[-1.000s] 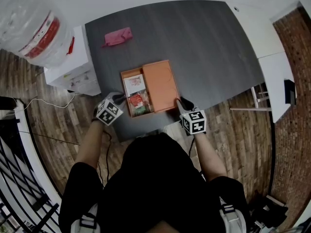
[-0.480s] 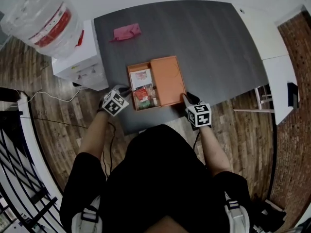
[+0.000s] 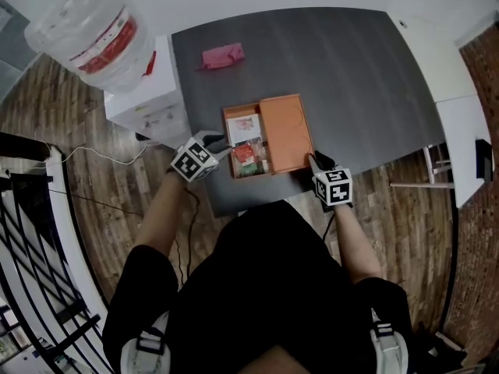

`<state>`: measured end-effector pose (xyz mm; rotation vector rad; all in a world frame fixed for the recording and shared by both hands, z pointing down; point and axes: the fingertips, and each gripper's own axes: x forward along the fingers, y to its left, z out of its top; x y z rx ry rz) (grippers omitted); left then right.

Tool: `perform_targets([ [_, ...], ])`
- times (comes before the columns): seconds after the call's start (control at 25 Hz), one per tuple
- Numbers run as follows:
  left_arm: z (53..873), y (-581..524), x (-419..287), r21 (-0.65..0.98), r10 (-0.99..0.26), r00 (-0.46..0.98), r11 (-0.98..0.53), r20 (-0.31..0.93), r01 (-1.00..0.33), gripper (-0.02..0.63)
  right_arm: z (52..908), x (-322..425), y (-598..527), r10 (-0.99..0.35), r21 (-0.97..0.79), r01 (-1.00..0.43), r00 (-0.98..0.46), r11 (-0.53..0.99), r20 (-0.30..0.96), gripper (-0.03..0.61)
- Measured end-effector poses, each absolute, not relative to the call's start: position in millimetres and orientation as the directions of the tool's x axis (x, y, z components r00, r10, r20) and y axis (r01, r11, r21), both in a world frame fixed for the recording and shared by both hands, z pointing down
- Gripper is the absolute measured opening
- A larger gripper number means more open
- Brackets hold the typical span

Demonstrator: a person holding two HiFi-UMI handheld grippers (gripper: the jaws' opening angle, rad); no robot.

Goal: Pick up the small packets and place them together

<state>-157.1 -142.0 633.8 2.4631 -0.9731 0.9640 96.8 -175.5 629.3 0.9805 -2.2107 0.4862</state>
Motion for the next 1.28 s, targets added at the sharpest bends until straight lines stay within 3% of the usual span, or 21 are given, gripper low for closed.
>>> perform_targets([
  [0.16,625,-151,-106,0.044,-0.329,0.601,-0.853,0.729,-0.521,0.166,629,94,-175,-0.502,-0.059,-0.75,-0.497,0.659,0.708,0.074],
  [0.32,658,-148,-83,0.052,-0.133,0.505,-0.941,0.853,-0.335,0.243,628,88,-175,-0.496,-0.054,-0.741,-0.5,0.669,0.709,0.074],
  [0.4,676,-145,-83,0.065,-0.089,0.467,-0.951,0.88,-0.303,0.245,629,87,-173,-0.499,-0.058,-0.745,-0.5,0.664,0.708,0.074],
  [0.72,697,-149,-91,0.031,-0.087,0.361,-0.951,0.929,-0.309,0.255,628,86,-171,-0.509,-0.068,-0.759,-0.498,0.647,0.702,0.072],
  [1.16,713,-133,-96,0.015,-0.019,0.178,-0.982,0.984,-0.189,0.256,624,88,-170,-0.498,-0.077,-0.745,-0.515,0.663,0.697,0.075],
  [1.24,713,-135,-97,-0.006,-0.037,0.17,-0.984,0.985,-0.179,0.241,625,87,-170,-0.499,-0.078,-0.741,-0.522,0.667,0.692,0.075],
  [1.28,713,-136,-97,-0.022,-0.053,0.179,-0.985,0.982,-0.172,0.197,625,87,-170,-0.497,-0.079,-0.739,-0.524,0.669,0.692,0.075],
])
